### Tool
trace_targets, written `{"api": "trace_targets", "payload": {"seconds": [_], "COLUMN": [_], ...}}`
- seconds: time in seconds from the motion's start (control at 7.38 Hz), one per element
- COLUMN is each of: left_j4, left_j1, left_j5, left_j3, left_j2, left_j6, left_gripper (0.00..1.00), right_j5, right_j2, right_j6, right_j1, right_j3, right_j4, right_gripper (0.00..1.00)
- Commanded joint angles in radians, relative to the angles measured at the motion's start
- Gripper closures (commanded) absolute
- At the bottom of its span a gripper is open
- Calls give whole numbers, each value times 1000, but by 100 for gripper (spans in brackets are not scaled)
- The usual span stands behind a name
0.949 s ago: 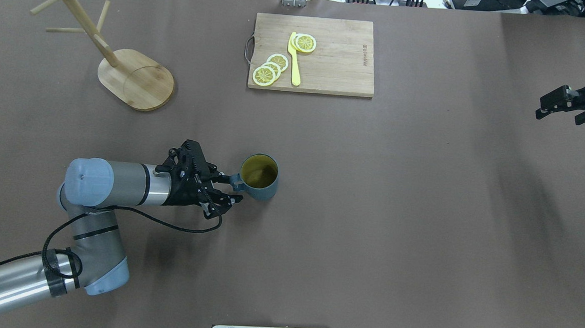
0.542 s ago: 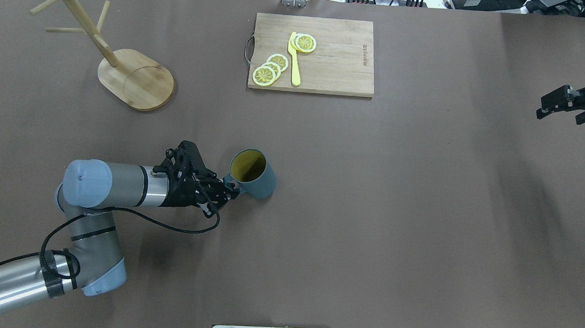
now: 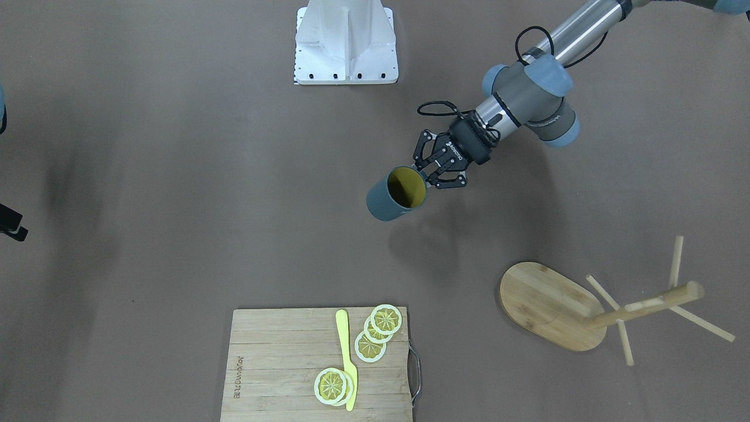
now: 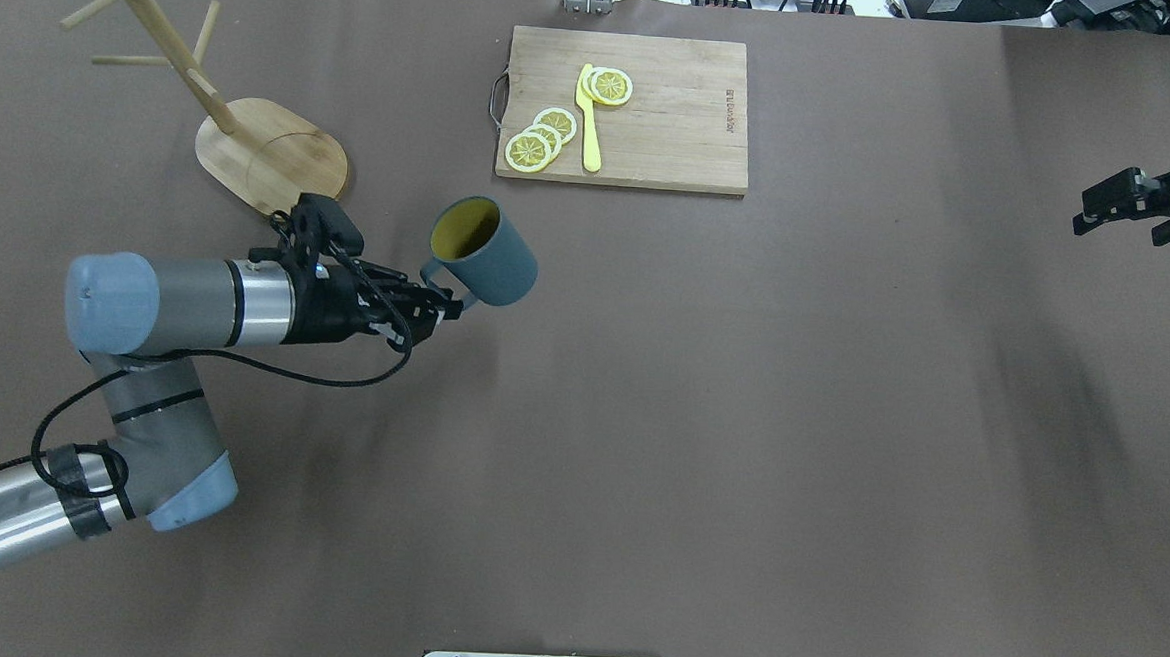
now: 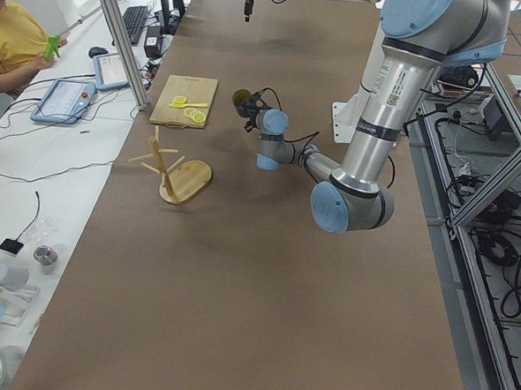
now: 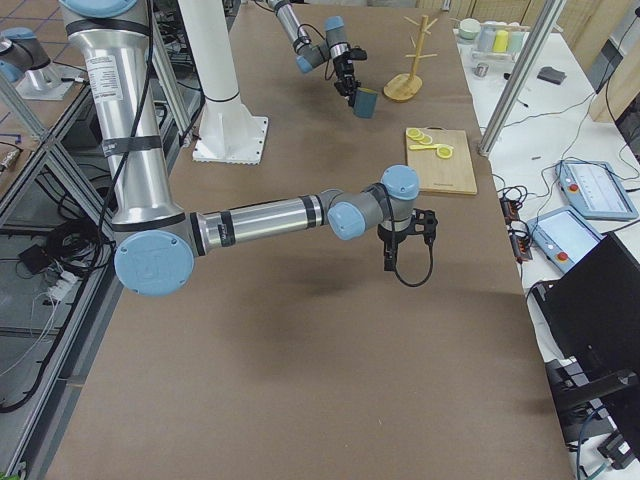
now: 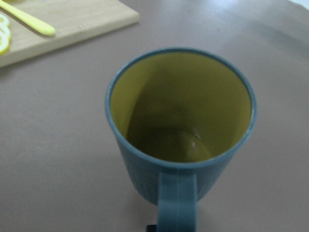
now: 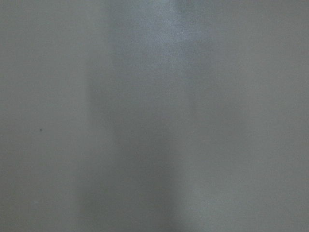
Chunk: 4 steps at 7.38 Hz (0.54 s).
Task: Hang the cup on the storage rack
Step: 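Lift the blue mug with the left gripper toward the wooden stand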
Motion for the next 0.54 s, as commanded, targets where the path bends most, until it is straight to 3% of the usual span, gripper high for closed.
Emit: {"api": "trace_targets", "payload": {"seconds": [0.0,0.41], "left_j4": [-54,-77], "left_j1": [-166,-262], "left_j5": [3,2], "left_j3": [-3,11], "left_j2": [0,-35], "left_j6": [-379,-1002], "left_gripper": [100,100], "right_j5": [-16,-26], "right_j2": [-1,4], "right_j6": [0,2], "right_j1": [0,-1], "right_j3": [2,0], "right_j4": [1,1], "right_gripper": [0,0]}}
